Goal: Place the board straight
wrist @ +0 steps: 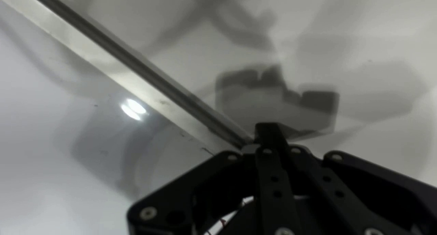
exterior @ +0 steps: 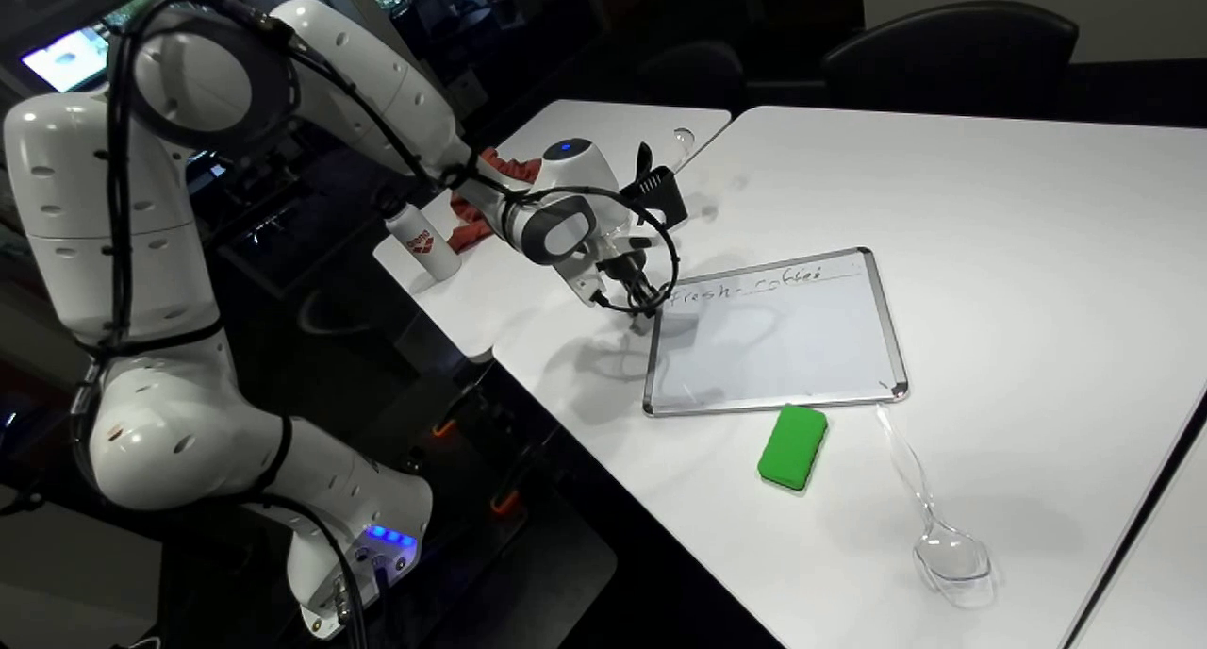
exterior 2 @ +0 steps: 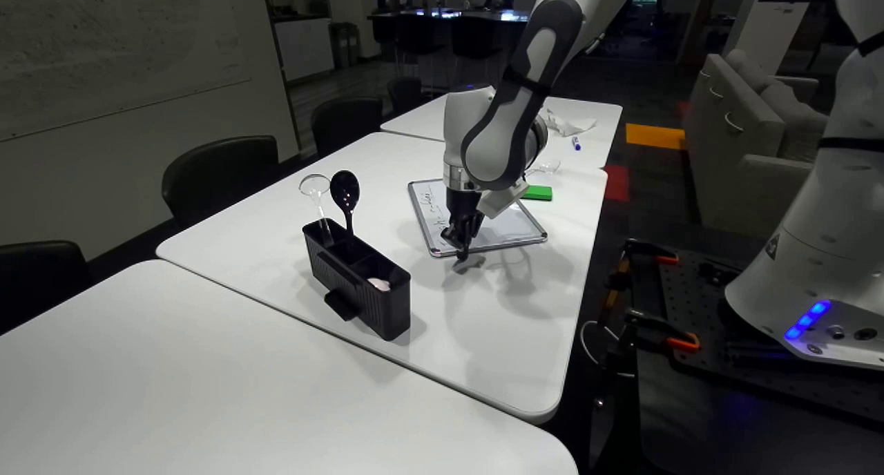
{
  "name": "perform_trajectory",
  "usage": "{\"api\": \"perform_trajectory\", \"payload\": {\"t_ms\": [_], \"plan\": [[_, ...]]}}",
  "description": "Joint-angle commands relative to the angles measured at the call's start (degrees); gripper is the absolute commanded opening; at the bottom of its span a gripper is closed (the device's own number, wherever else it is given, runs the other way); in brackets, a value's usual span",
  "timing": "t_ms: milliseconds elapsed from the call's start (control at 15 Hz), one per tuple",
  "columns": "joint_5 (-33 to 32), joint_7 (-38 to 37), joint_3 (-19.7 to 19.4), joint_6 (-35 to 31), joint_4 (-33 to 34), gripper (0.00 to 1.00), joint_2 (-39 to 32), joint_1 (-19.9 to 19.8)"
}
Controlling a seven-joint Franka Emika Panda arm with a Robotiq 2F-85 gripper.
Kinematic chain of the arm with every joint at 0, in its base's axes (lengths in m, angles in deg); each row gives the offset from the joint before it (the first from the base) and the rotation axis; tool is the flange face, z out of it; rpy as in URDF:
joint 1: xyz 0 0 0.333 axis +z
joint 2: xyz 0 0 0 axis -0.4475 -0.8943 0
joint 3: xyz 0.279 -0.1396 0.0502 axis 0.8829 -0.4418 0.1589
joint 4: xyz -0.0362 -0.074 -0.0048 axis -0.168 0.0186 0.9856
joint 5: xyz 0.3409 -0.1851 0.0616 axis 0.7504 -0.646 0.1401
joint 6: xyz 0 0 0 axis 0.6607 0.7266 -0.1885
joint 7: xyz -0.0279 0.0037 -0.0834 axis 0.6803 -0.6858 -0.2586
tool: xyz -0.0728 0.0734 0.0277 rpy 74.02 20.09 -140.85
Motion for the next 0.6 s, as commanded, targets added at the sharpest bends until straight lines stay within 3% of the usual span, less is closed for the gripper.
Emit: {"api": "perform_trajectory", "payload": {"t_ms": [0,533], "plan": [[0.5,1.1,0.1,2.0,3.2,0.00,-1.1,-1.4],[0.7,0.6,-0.9,5.4,8.7,0.00,-4.4,-3.5]]}}
